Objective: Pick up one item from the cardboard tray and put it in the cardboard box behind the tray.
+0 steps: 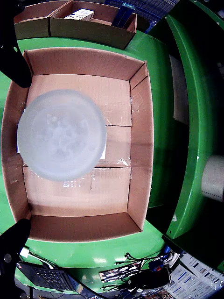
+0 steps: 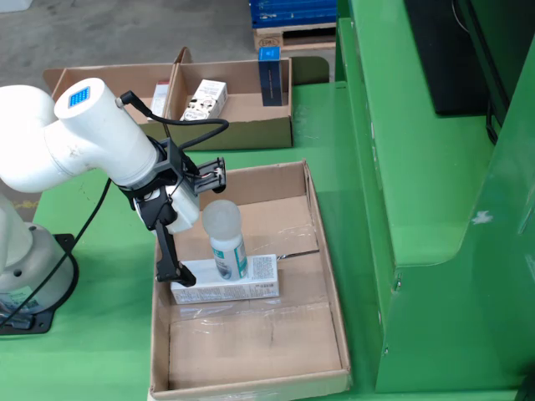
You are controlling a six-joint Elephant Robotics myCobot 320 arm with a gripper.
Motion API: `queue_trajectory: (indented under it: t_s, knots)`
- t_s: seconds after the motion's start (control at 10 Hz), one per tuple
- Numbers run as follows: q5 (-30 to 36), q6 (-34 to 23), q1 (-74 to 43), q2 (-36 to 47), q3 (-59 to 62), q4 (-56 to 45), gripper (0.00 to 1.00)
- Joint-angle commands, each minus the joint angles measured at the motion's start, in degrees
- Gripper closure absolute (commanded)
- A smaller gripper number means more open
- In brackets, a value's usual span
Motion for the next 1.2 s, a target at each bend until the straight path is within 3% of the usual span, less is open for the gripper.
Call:
queue_trajectory:
  t_s: [0.0, 0.4, 0.8, 1.1]
  knots:
    - [-0.1, 0.1, 0.6, 0.4, 2.9, 0.4, 0.00]
    - [-0.1, 0.1, 0.6, 0.4, 2.9, 0.4, 0.00]
    - [1.0, -1.3, -0.1, -6.8, 12.7, -1.8, 0.00]
    - [1.0, -1.3, -0.1, -6.8, 12.7, -1.8, 0.00]
